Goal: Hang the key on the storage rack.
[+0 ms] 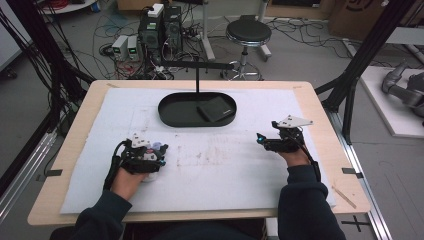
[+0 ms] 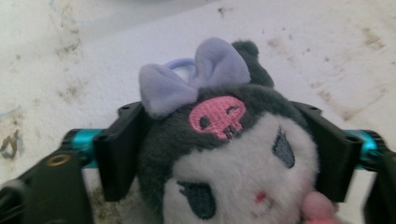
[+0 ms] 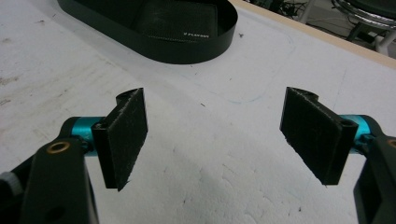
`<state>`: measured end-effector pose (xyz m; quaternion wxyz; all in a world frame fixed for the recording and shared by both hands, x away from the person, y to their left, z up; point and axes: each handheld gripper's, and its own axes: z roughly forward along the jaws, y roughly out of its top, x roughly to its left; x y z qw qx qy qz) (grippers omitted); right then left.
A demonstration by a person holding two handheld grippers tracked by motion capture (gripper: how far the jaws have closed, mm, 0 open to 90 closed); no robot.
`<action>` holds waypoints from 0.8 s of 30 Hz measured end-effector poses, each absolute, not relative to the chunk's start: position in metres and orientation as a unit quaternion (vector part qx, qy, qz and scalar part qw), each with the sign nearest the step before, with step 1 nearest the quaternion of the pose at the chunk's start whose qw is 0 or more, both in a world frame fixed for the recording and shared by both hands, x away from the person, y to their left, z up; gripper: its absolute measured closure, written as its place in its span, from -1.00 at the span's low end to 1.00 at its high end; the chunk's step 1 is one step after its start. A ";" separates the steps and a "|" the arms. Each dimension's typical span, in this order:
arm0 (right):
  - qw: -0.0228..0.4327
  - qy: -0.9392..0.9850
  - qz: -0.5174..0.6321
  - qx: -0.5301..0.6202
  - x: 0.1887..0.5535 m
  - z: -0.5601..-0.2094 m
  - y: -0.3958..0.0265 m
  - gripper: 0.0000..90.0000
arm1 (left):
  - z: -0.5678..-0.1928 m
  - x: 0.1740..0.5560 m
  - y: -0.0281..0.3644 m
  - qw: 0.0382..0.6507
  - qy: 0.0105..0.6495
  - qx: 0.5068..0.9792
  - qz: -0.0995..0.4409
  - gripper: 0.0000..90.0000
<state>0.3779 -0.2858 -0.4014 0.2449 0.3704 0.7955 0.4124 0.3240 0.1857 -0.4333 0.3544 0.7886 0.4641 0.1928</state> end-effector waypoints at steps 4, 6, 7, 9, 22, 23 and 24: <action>0.244 0.796 0.412 0.370 0.378 -0.402 -0.286 -0.48 | -0.427 0.327 0.189 0.380 0.443 0.795 0.167 -0.32; 0.244 0.794 0.413 0.373 0.378 -0.401 -0.286 -0.48 | -0.420 0.328 0.192 0.403 0.426 0.795 0.159 -0.30; 0.245 0.795 0.412 0.373 0.378 -0.401 -0.286 -0.48 | -0.418 0.328 0.192 0.413 0.422 0.792 0.156 -0.29; 0.245 0.794 0.413 0.373 0.378 -0.401 -0.286 -0.48 | -0.409 0.330 0.196 0.439 0.413 0.783 0.156 -0.28; 0.243 0.784 0.429 0.378 0.379 -0.399 -0.290 -0.47 | -0.349 0.362 0.215 0.526 0.382 0.740 0.173 -0.26; 0.242 0.784 0.429 0.378 0.379 -0.398 -0.290 -0.48 | -0.343 0.366 0.215 0.530 0.380 0.737 0.176 -0.26; 0.243 0.782 0.431 0.378 0.379 -0.398 -0.290 -0.47 | -0.338 0.371 0.214 0.533 0.378 0.735 0.180 -0.26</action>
